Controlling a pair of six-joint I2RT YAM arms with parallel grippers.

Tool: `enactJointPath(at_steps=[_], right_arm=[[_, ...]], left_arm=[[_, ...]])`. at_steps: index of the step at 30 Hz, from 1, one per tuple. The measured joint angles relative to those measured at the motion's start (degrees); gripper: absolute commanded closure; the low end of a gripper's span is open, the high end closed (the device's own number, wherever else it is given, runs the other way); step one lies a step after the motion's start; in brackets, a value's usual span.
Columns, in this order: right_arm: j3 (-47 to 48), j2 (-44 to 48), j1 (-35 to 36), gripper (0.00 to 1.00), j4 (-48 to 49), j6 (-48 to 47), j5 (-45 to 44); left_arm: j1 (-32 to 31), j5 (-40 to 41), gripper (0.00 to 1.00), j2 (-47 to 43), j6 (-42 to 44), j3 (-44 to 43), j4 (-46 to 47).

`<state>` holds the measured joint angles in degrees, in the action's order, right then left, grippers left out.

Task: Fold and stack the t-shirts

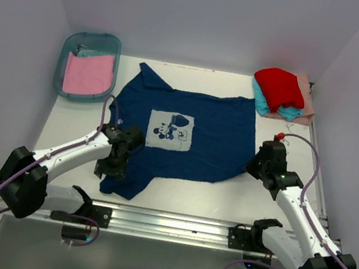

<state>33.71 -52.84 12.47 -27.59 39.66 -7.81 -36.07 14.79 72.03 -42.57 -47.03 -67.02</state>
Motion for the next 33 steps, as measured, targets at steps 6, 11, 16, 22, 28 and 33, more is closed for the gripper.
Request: enactJointPath(at_steps=[6, 11, 16, 22, 28, 33], right_arm=[[-2.2, 0.9, 1.0, 1.00, 0.7, 0.2, 0.3], [-2.3, 2.0, 1.0, 1.00, 0.6, 0.2, 0.3], [-2.3, 2.4, 1.5, 1.00, 0.6, 0.2, 0.3], [-2.3, 3.4, 2.0, 1.00, 0.5, 0.2, 0.3], [-2.5, 4.2, 2.2, 1.00, 0.5, 0.4, 0.3], [-3.1, 4.6, 2.3, 1.00, 0.4, 0.4, 0.3]], left_arm=[[-0.2, -3.0, 0.39, 3.2, 3.4, 0.9, -0.8], [-1.0, -4.8, 0.39, 6.4, 4.4, 1.5, 0.0], [-1.2, -6.6, 0.37, 11.5, 5.3, 2.8, 3.2], [-1.1, -7.2, 0.38, 16.2, 6.0, 3.5, 5.7], [-1.0, -7.5, 0.58, 16.2, 6.2, 3.5, 6.3], [-1.0, -7.5, 0.94, 16.0, 6.3, 3.5, 7.5]])
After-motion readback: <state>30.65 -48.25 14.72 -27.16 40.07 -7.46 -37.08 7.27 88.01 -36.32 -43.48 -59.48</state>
